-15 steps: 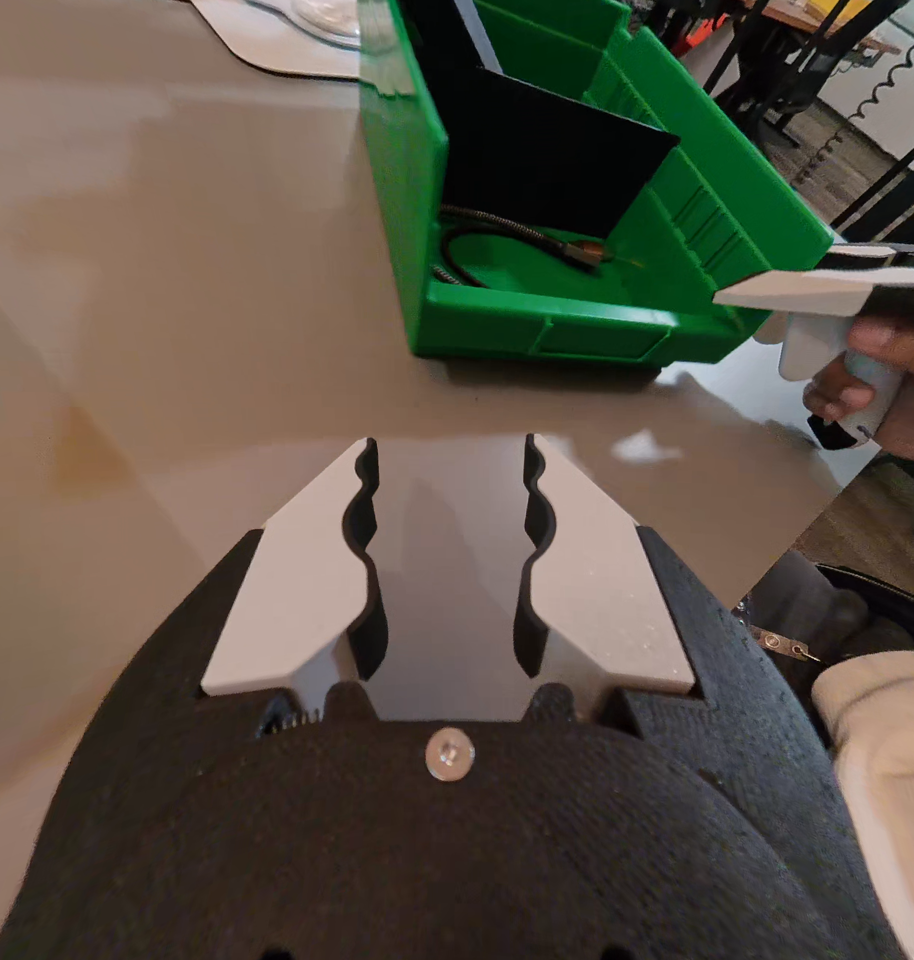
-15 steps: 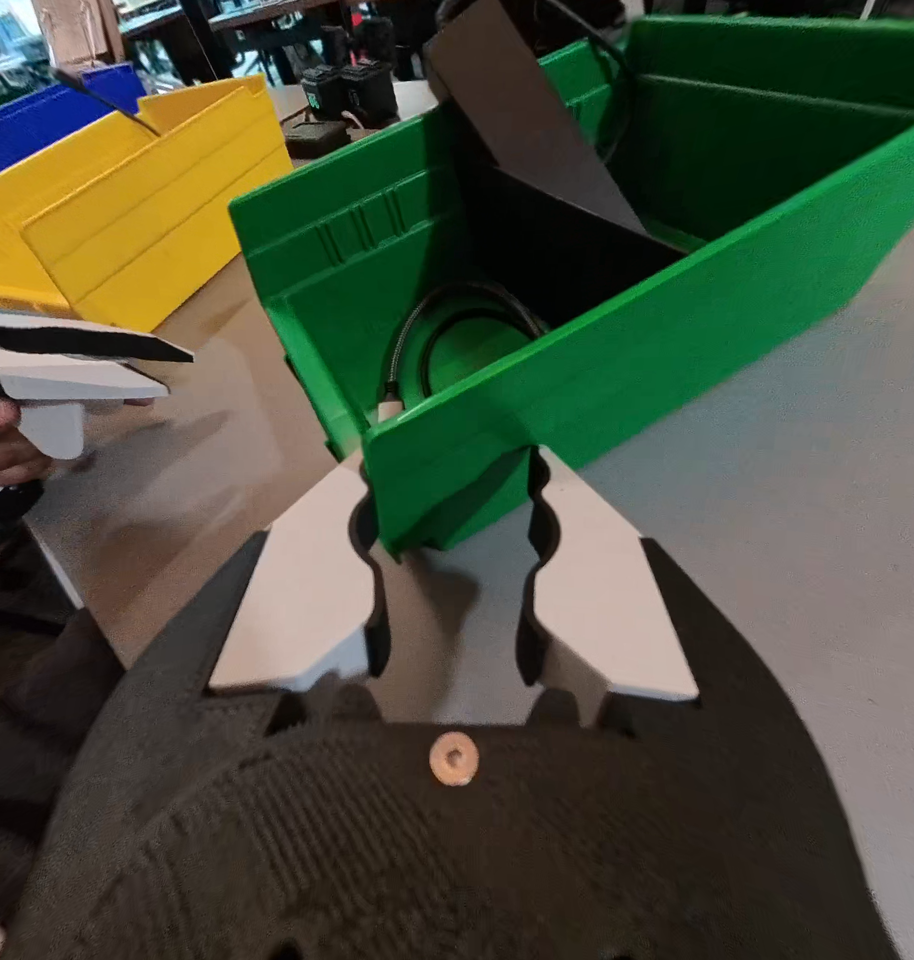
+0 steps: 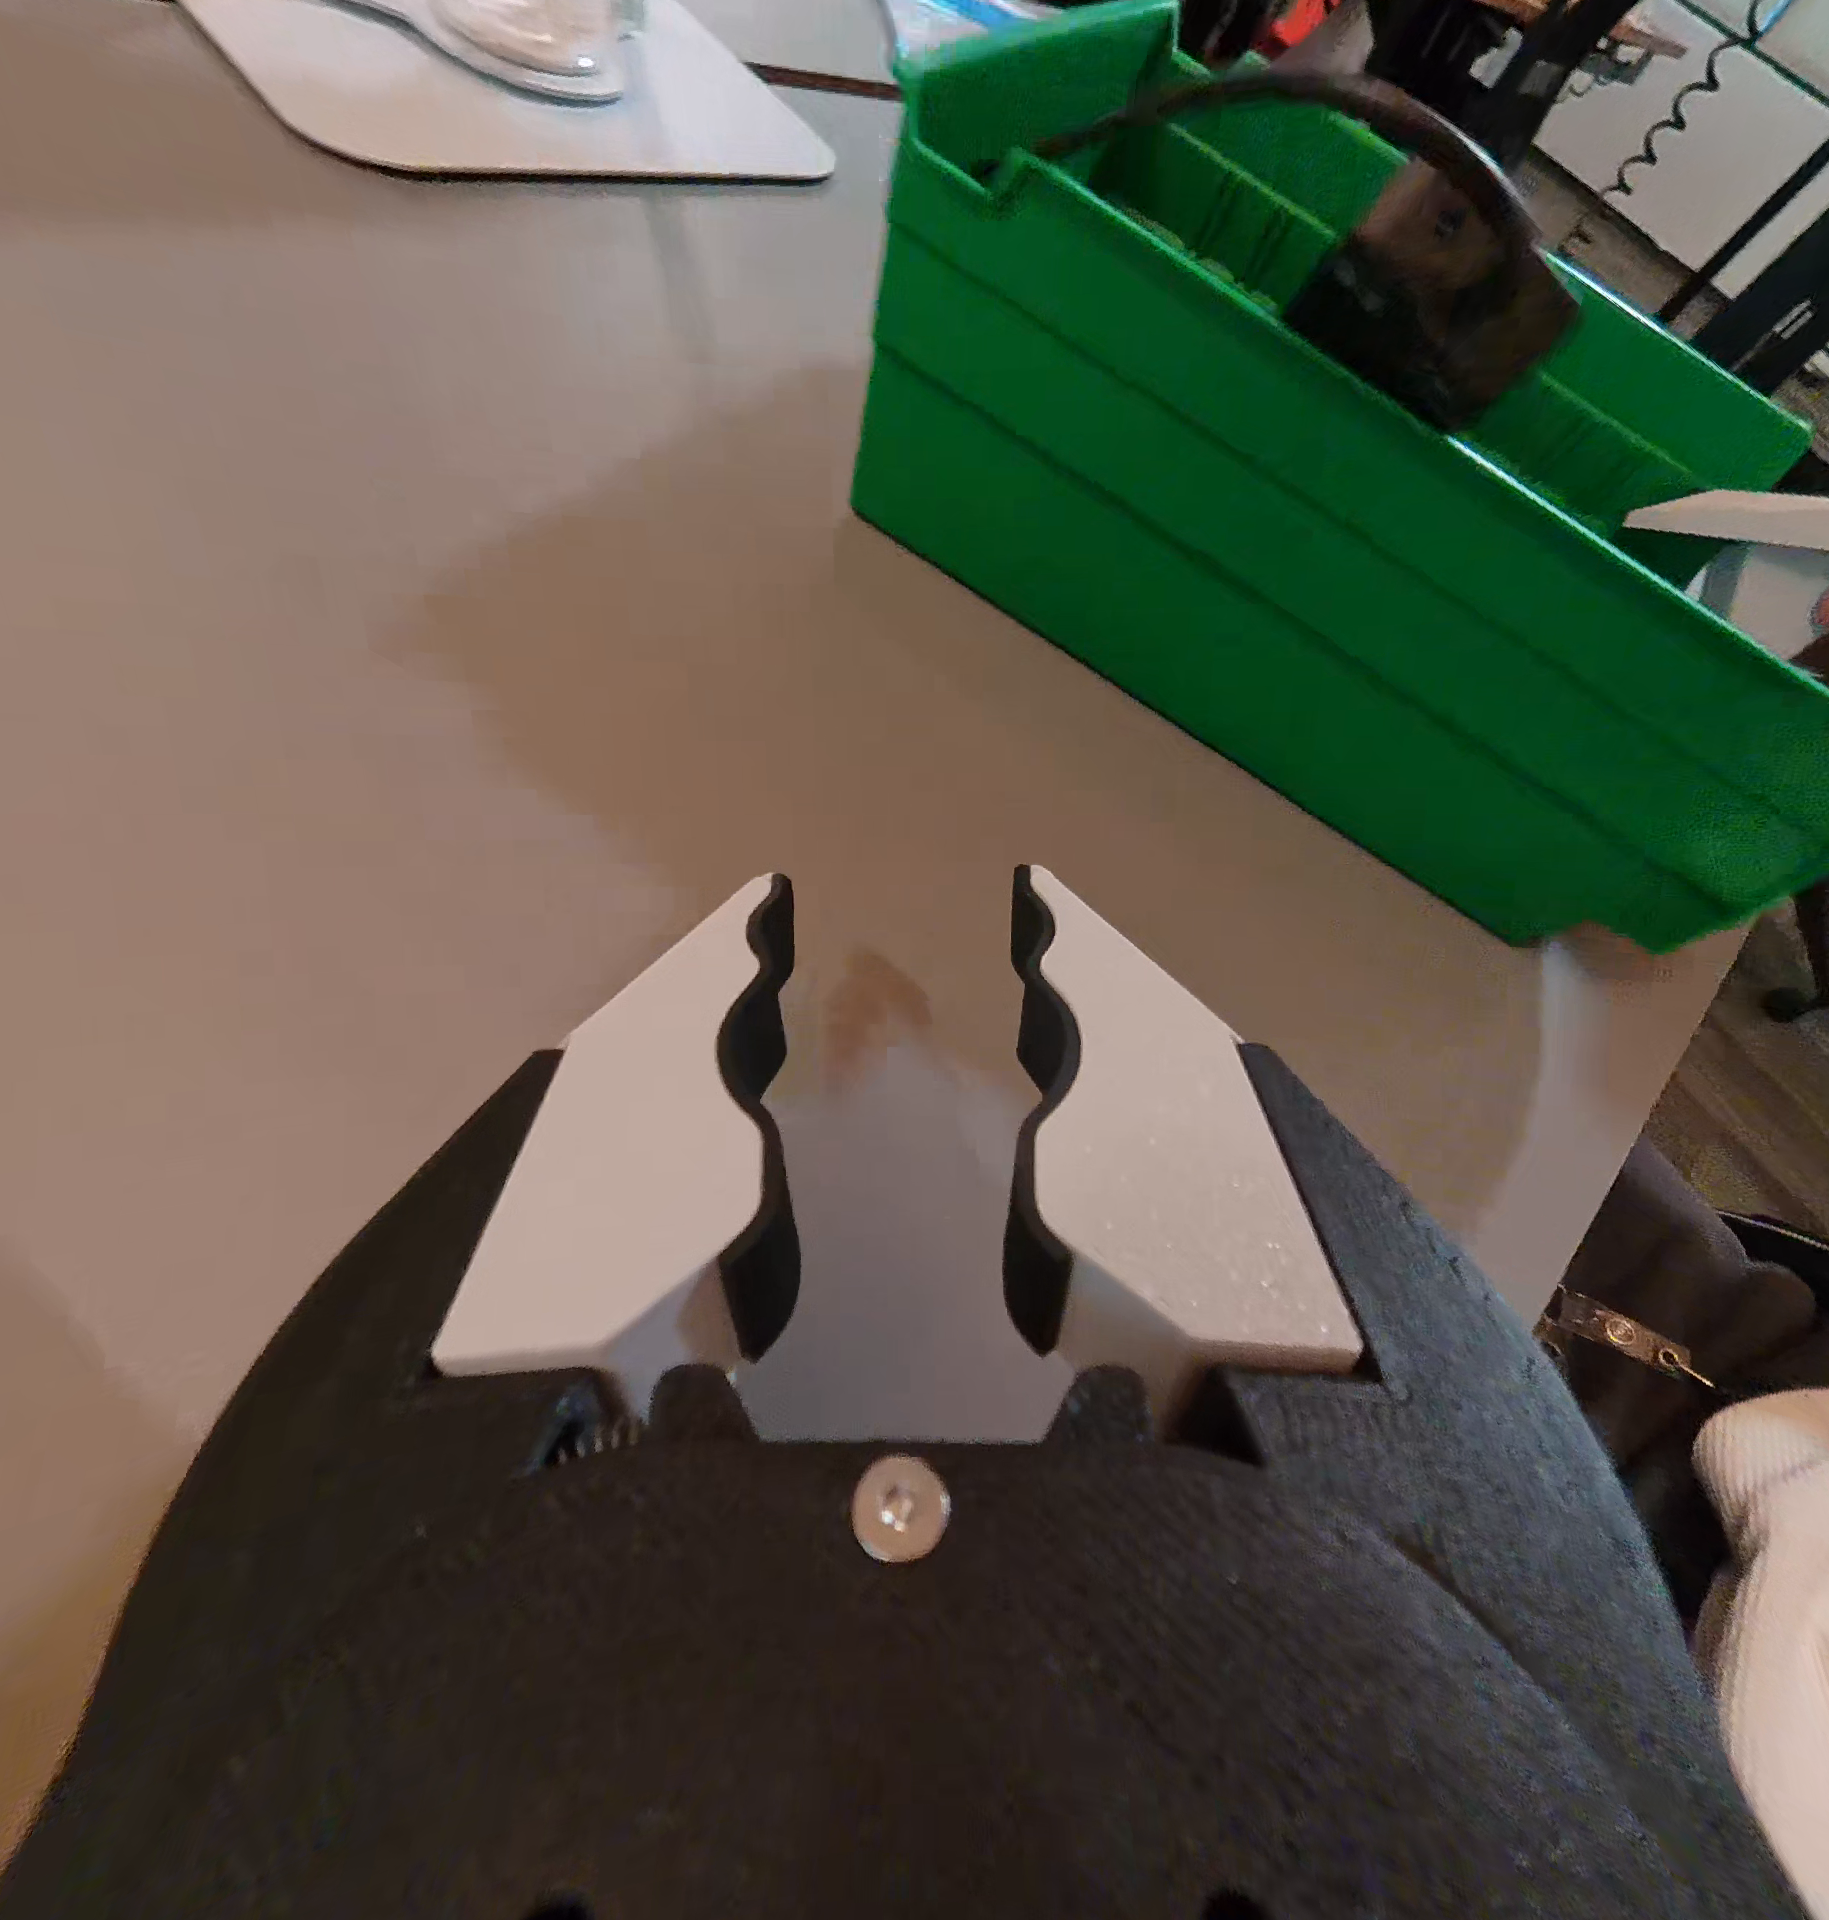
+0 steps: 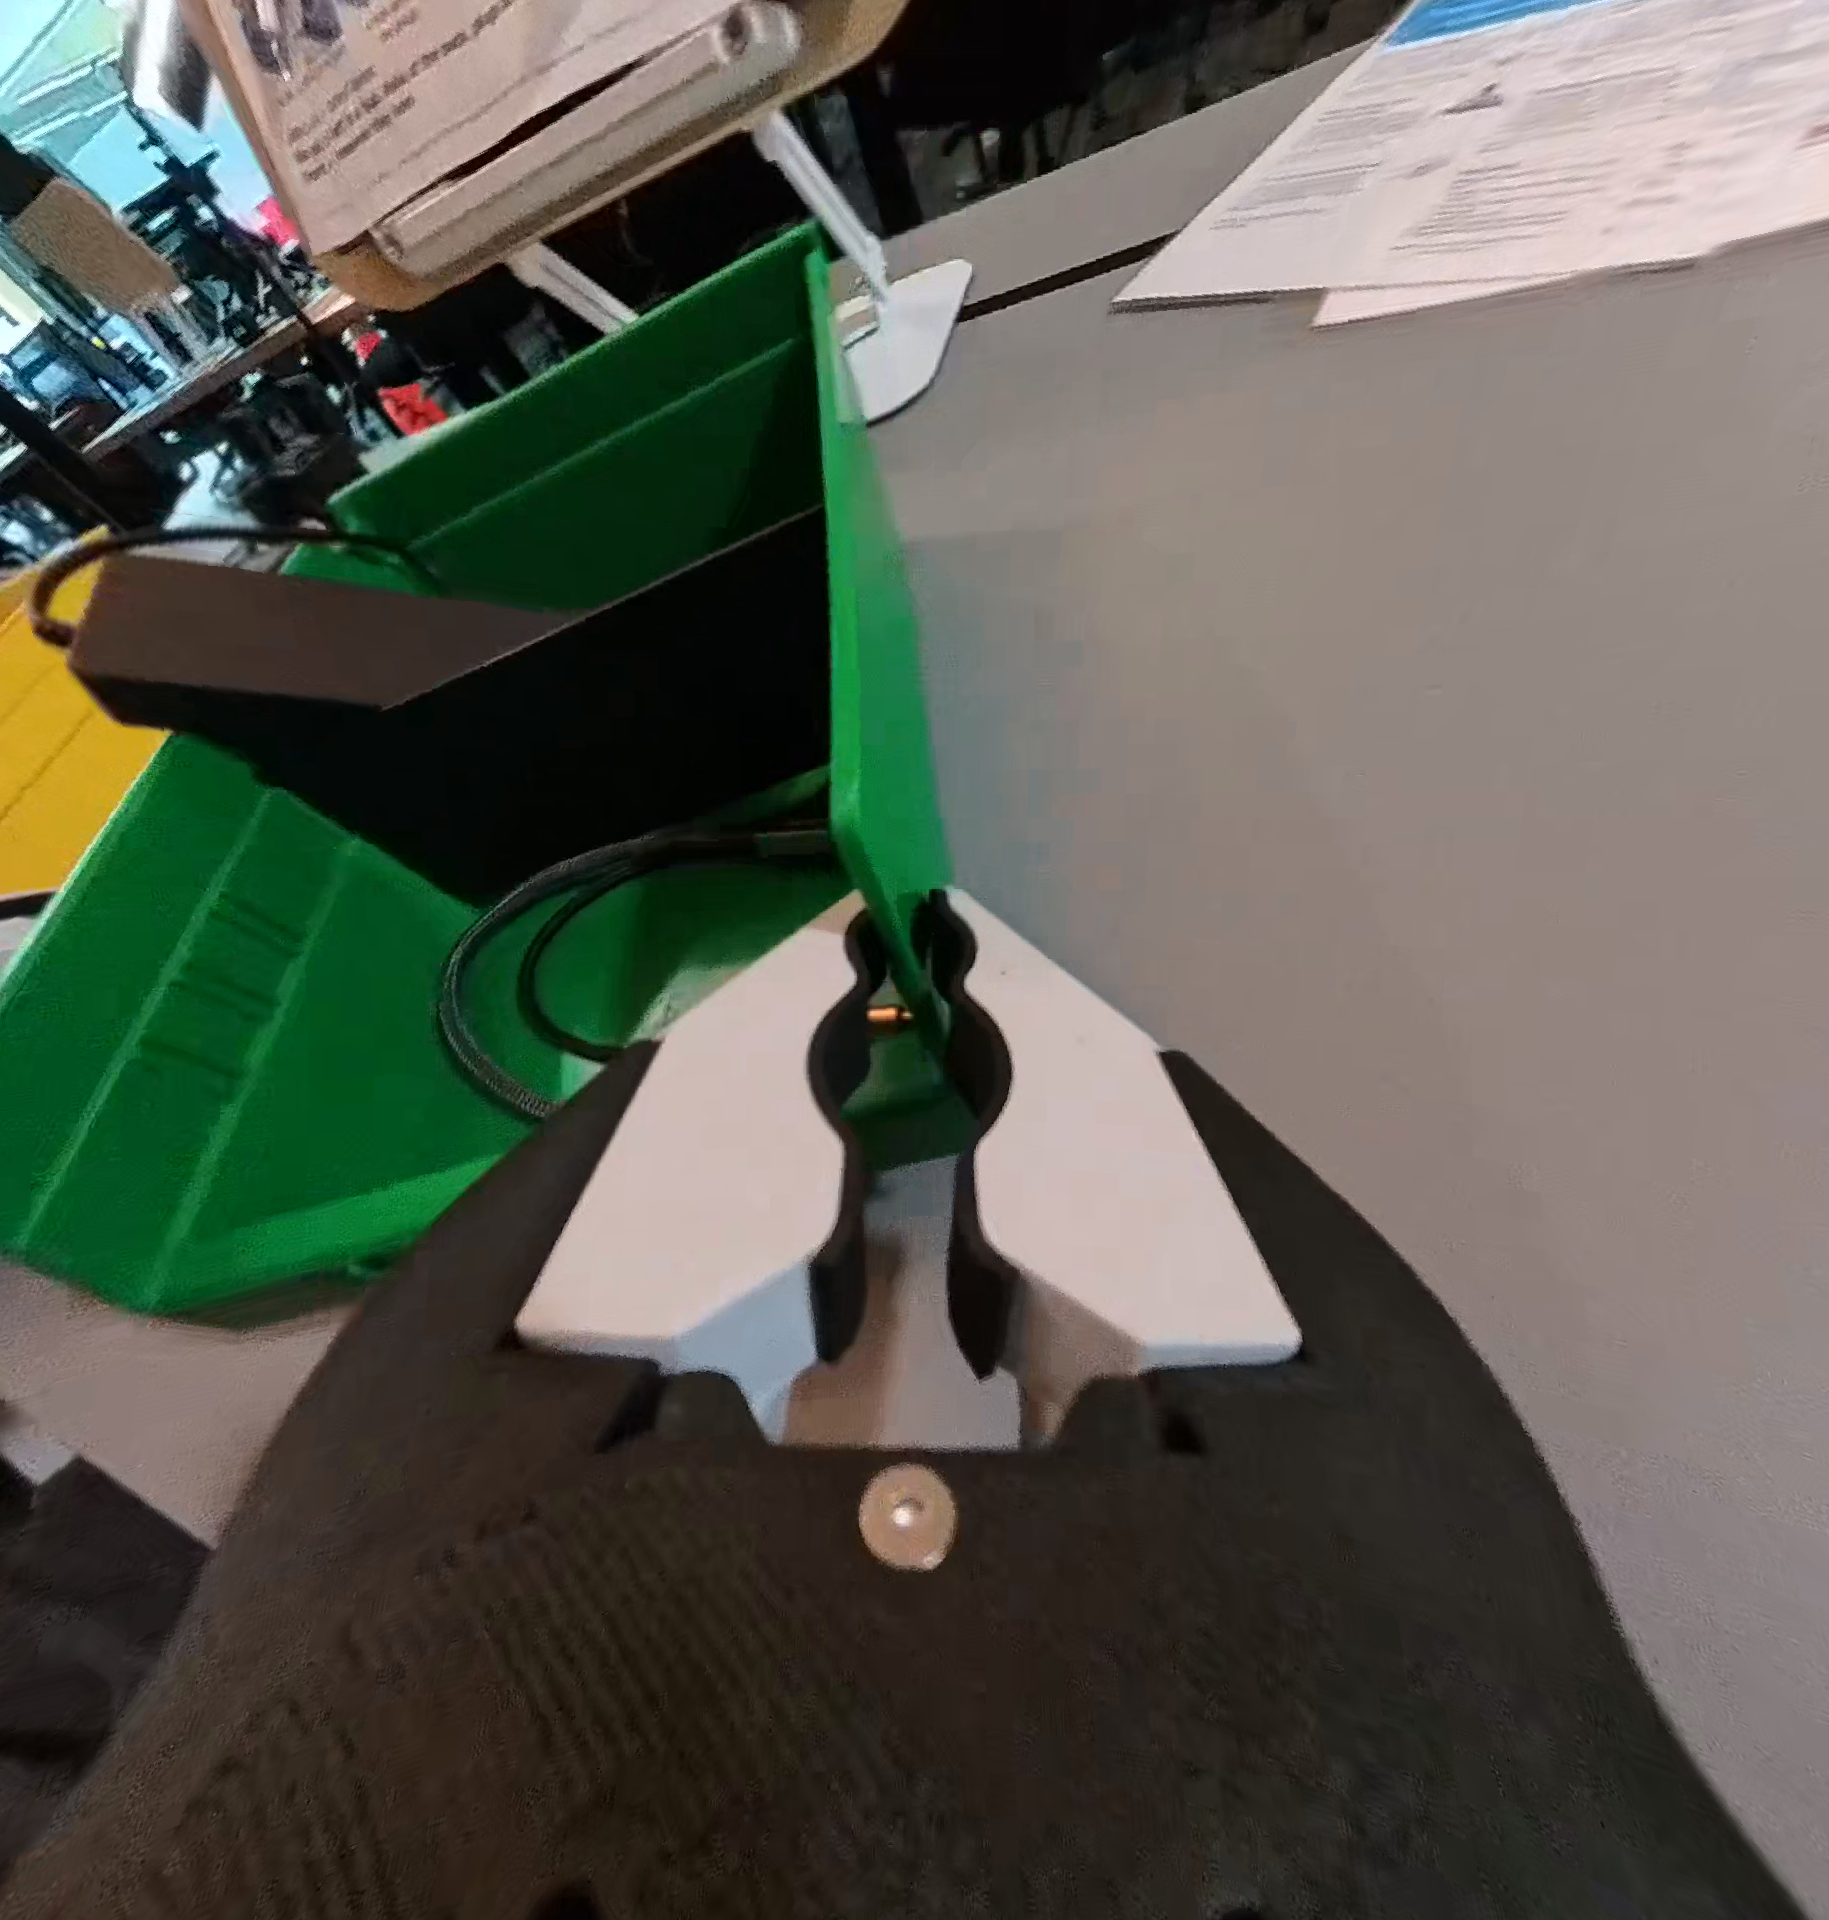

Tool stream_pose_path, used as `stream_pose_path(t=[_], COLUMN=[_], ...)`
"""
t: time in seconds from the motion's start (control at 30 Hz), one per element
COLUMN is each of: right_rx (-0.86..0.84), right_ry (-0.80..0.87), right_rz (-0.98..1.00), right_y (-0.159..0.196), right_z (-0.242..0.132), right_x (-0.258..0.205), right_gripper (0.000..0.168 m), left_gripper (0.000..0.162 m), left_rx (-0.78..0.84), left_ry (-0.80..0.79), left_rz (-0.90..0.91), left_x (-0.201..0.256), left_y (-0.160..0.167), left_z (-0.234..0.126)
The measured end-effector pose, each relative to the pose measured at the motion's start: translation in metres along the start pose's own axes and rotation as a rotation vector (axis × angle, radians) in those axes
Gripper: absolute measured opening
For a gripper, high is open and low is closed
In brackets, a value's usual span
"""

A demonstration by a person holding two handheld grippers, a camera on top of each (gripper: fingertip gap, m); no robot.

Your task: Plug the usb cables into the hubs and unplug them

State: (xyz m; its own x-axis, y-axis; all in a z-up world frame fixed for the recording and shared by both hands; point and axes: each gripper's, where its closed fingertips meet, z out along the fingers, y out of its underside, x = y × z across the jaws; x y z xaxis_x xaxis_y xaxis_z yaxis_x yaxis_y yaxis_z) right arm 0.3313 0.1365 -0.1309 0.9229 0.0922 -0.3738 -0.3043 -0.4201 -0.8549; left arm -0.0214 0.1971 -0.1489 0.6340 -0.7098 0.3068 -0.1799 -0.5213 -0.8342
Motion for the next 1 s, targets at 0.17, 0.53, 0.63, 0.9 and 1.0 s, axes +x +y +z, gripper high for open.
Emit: stream_pose_path(t=[0.17, 0.53, 0.63, 0.9, 1.0], right_rx=[0.086, 0.202, 0.244, 0.288, 0.295], right_ry=[0.068, 0.324, 0.366, 0.370, 0.382], right_rz=[0.079, 0.115, 0.151, 0.184, 0.191], right_y=[-0.002, -0.009, -0.012, -0.023, -0.029], right_z=[-0.056, -0.132, -0.141, -0.118, -0.105], right_x=[0.048, 0.131, 0.148, 0.155, 0.157], right_gripper=[0.006, 0.007, 0.006, 0.005, 0.006], left_gripper=[0.041, 0.041, 0.041, 0.038, 0.038], left_rx=[-0.025, -0.064, -0.055, -0.002, -0.004], left_ry=[0.073, 0.140, 0.140, 0.139, 0.155], left_rz=[0.061, 0.144, 0.137, 0.068, 0.003], left_x=[0.023, 0.050, 0.050, 0.041, 0.037], left_y=[-0.012, -0.021, -0.022, -0.023, -0.018], left_z=[0.036, 0.074, 0.073, 0.056, 0.046])
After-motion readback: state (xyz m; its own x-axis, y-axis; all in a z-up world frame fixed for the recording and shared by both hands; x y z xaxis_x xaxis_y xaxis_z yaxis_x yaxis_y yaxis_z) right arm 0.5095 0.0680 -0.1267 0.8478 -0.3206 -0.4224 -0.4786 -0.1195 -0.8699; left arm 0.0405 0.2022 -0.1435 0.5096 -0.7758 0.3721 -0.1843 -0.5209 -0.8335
